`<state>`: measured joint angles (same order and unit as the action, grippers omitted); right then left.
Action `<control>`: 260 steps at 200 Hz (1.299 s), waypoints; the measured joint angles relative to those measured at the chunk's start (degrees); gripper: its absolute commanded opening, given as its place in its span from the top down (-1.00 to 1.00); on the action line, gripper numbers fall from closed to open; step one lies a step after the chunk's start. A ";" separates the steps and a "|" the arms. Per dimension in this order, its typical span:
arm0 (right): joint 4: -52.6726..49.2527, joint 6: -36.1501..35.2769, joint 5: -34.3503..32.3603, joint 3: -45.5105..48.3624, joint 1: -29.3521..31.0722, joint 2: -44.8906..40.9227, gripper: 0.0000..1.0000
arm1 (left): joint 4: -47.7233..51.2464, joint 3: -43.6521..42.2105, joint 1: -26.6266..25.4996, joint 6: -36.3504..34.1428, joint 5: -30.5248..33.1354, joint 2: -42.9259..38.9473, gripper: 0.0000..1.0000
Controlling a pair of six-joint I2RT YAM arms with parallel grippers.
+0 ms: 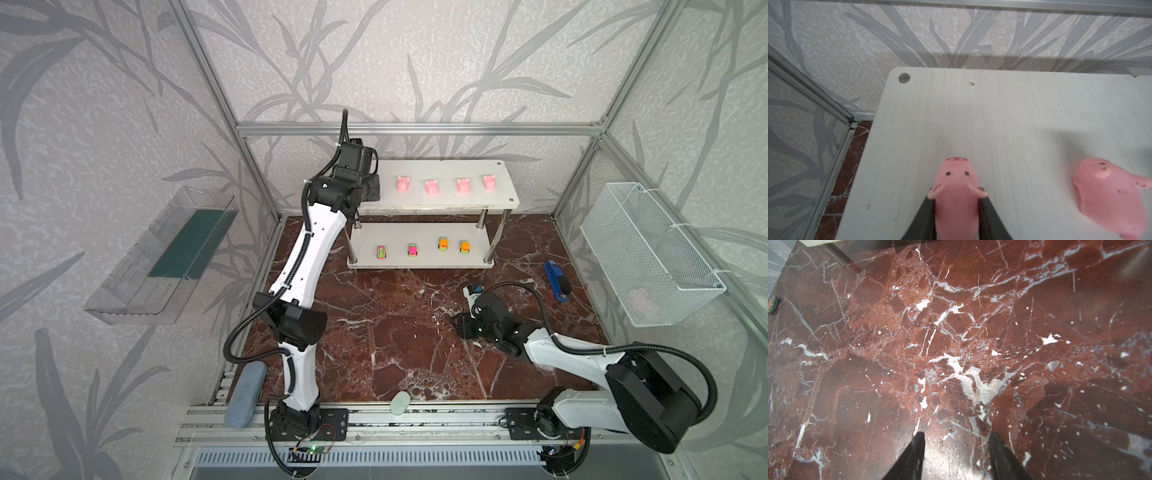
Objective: Place and organize the plastic toys onto the shelf
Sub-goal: 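Carry the pig with the left gripper up onto the top shelf, then place the pig at the end of the row and open the left gripper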
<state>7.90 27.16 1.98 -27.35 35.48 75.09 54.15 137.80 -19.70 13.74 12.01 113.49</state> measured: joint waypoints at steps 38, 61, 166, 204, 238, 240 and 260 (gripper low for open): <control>0.00 0.00 0.00 0.00 -0.26 0.66 -0.02 | -0.22 0.09 0.61 0.13 -0.39 0.39 0.26; 0.02 0.00 0.00 0.00 -0.31 0.85 -0.02 | -0.33 0.11 0.79 0.24 -0.72 0.39 0.19; 0.02 0.00 0.00 0.00 -0.44 1.53 -0.02 | -0.72 2.67 1.99 1.16 -5.29 0.39 -0.35; -0.02 -0.02 -0.17 0.00 -0.63 -0.13 -0.02 | -1.88 3.56 3.34 1.36 -7.52 -2.51 -0.40; -0.94 -0.37 -1.01 0.00 -0.76 -2.89 -0.02 | -5.92 -5.40 3.58 1.40 -9.16 -11.39 -0.41; -1.03 -0.42 -1.05 0.00 -0.81 -3.15 -0.02 | -6.36 -6.23 3.58 1.40 -9.16 -12.15 -0.41; -3.08 -1.01 -2.21 0.00 -1.14 -6.69 -0.02 | -10.78 -16.22 3.58 1.42 -9.11 -20.81 -0.42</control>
<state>4.82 26.15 -0.23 -27.35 34.35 68.40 43.38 121.58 -16.12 15.16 2.90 92.68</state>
